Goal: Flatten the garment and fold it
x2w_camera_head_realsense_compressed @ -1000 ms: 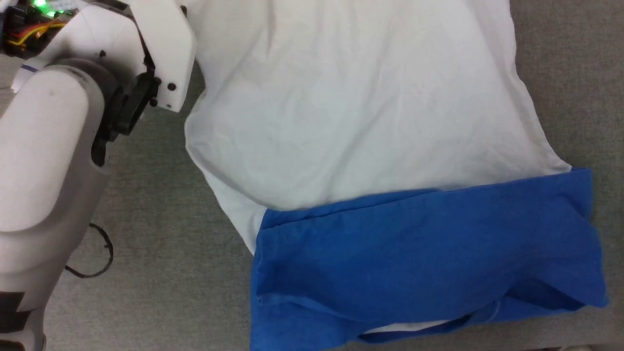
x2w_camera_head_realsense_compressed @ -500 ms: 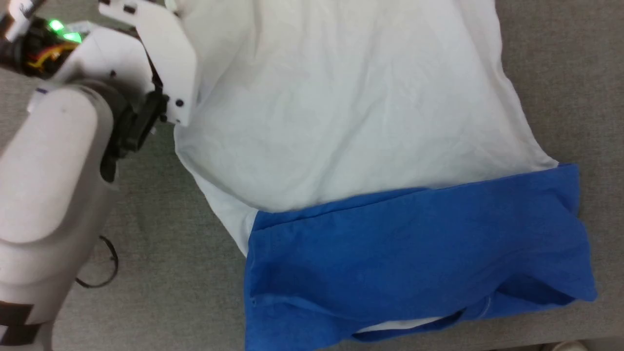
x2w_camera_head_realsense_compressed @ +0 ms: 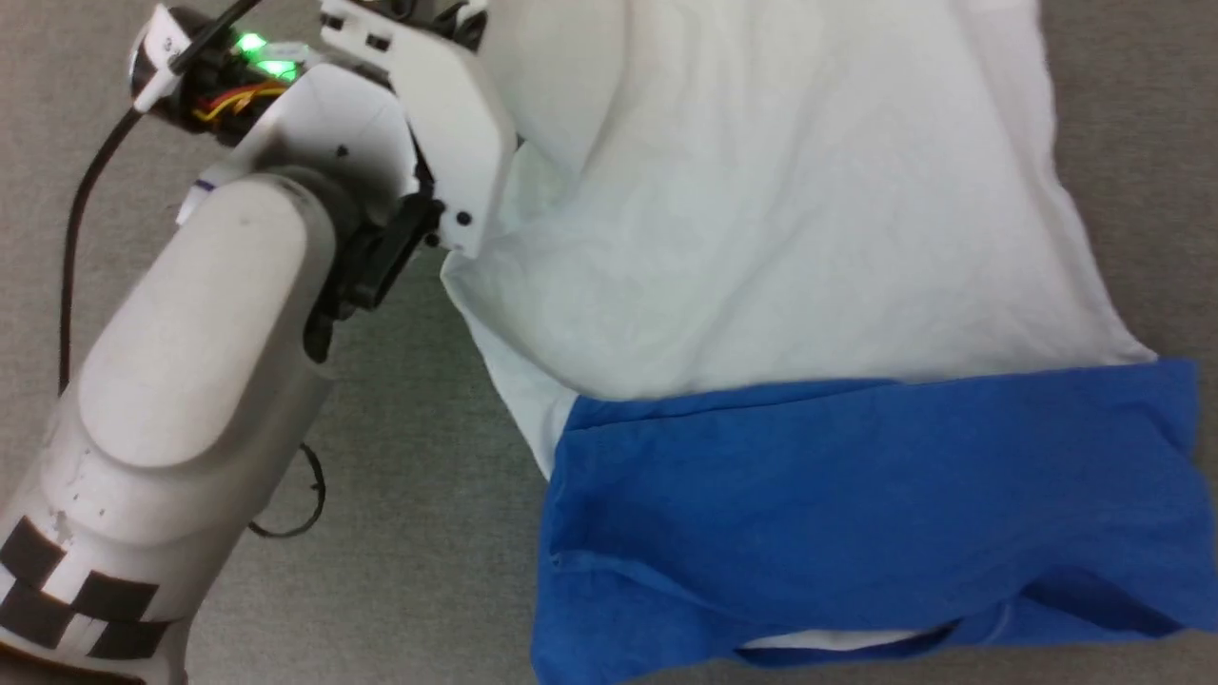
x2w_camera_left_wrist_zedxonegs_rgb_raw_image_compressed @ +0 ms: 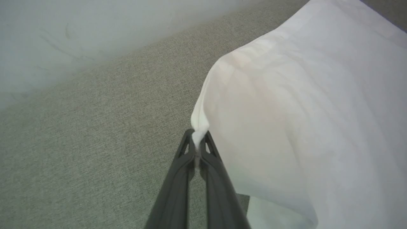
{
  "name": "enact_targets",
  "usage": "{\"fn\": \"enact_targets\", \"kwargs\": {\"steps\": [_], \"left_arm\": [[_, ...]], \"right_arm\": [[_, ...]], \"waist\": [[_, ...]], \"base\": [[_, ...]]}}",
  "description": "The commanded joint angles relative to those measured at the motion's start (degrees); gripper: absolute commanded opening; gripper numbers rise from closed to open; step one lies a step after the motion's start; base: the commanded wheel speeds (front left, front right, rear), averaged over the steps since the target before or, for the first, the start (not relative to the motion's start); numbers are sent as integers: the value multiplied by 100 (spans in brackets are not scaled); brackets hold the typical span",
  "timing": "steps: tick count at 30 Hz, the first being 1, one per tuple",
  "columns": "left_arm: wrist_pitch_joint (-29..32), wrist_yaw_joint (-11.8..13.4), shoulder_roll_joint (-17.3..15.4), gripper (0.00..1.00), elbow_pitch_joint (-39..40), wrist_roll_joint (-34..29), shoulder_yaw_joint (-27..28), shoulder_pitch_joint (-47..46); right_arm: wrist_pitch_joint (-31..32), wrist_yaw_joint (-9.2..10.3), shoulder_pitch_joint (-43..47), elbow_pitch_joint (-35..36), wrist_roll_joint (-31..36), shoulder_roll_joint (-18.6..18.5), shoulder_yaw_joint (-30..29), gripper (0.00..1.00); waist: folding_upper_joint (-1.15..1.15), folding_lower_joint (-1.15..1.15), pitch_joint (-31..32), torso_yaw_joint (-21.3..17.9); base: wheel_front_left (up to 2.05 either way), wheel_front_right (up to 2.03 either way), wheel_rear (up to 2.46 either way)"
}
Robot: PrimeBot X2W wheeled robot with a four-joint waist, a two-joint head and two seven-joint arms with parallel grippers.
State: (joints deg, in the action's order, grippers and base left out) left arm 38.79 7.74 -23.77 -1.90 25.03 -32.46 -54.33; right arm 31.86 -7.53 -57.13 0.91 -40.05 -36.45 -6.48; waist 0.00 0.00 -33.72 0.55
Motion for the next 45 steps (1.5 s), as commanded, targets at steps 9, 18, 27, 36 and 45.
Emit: {"fn": "enact_targets", "kwargs": {"steps": [9, 18, 27, 36, 45], "left_arm": [[-174, -118, 488, 0, 11, -130, -312, -472], [-235, -230, 861, 0, -132, -199, -563, -878], [-361, -254, 920, 0, -304, -189, -605, -947], [-557, -238, 862, 0, -445, -140, -503, -1003], [-1882, -38, 645, 0, -809, -542, -130, -1328]], "right_arm": [[926, 4, -833, -1395, 695, 220, 1141, 100], [1449, 4, -926, -1735, 802, 202, 1479, 100], [1471, 4, -799, -1790, 964, 261, 1395, 100], [1385, 4, -806, -1811, 1158, 336, 1131, 0], [693, 4, -1046, -1993, 1241, 526, 905, 0]], "waist": [[0, 0, -683, 643], [0, 0, -1045, 1032], [0, 0, -1192, 1178], [0, 0, -1043, 1120], [0, 0, -369, 737]], "base": [[0, 0, 0], [0, 0, 0], [0, 0, 0], [0, 0, 0], [0, 0, 0]]}}
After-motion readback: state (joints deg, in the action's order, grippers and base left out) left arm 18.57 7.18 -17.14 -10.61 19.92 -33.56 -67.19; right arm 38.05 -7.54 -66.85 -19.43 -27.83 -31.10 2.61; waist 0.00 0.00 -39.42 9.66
